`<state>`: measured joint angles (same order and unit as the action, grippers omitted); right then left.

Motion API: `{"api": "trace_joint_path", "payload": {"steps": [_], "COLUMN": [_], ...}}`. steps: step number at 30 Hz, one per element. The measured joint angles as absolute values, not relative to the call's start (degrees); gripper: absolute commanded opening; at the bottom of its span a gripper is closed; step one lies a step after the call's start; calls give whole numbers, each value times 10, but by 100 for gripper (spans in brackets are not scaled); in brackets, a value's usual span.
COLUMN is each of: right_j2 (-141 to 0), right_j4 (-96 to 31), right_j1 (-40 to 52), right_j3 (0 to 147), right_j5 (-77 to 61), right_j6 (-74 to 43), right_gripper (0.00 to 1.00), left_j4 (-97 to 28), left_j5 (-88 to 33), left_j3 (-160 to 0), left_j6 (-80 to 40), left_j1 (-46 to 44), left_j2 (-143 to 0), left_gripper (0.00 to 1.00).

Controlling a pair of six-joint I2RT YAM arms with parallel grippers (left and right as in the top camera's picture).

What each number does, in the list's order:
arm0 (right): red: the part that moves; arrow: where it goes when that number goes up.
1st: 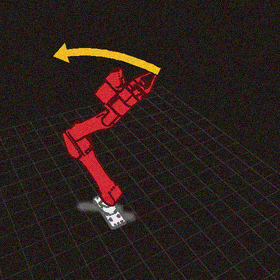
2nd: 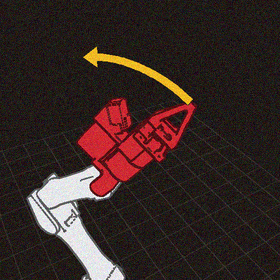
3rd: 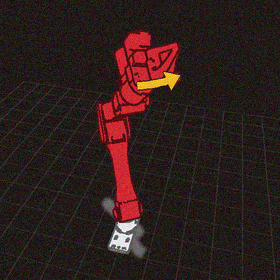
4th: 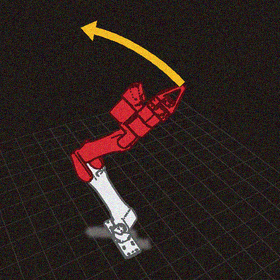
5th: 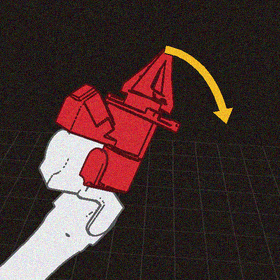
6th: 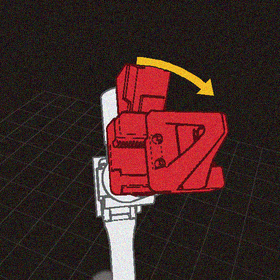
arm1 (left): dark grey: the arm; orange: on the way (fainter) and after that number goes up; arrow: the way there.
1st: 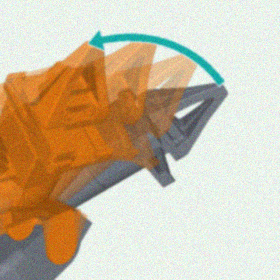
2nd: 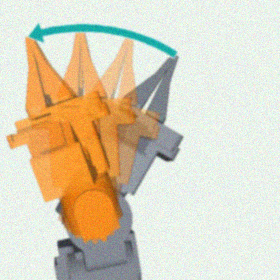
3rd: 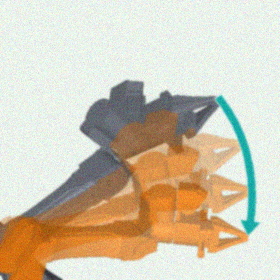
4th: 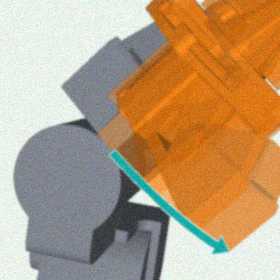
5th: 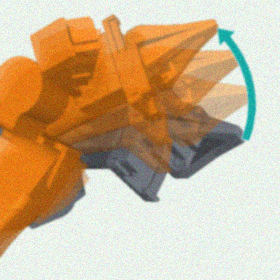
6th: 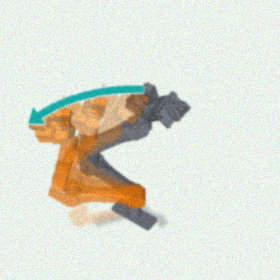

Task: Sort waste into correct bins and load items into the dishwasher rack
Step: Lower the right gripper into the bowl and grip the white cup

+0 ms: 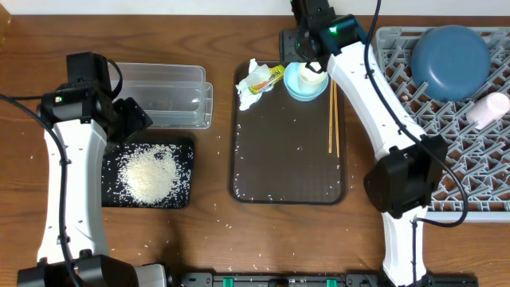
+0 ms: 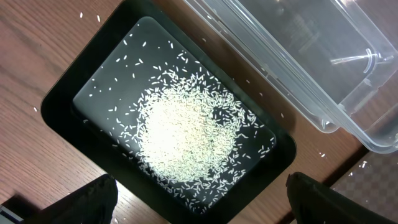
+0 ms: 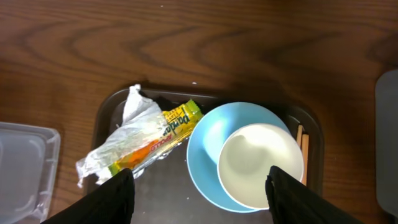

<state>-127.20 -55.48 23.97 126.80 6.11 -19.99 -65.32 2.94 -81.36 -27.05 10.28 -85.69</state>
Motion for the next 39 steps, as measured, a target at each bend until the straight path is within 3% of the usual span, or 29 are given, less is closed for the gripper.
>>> {"api": "trace_joint_path", "payload": {"steps": [10,17,31,39], "right_j2": [-1357,-1359,-1359,-1359], "right_j4": [-575,-581,-589,-589], "right_j1": [240,240,240,240], "right_j3": [1268,1268,1242,1235], "right_j5": [56,57,76,78], "right_j6": [-231,-240,-239,-241], "right_gripper": [61,41,36,21], "left_j4": [-653,-653,-653,-653], "left_j5": [29,29,29,29], "left_j3": [-814,-814,-814,-814], "left_j6": [-270,-270,-270,-270], "left_j1": [103,103,103,103], "left_j2": [-857,-857,-857,-857], "left_gripper": [90,90,90,90]}}
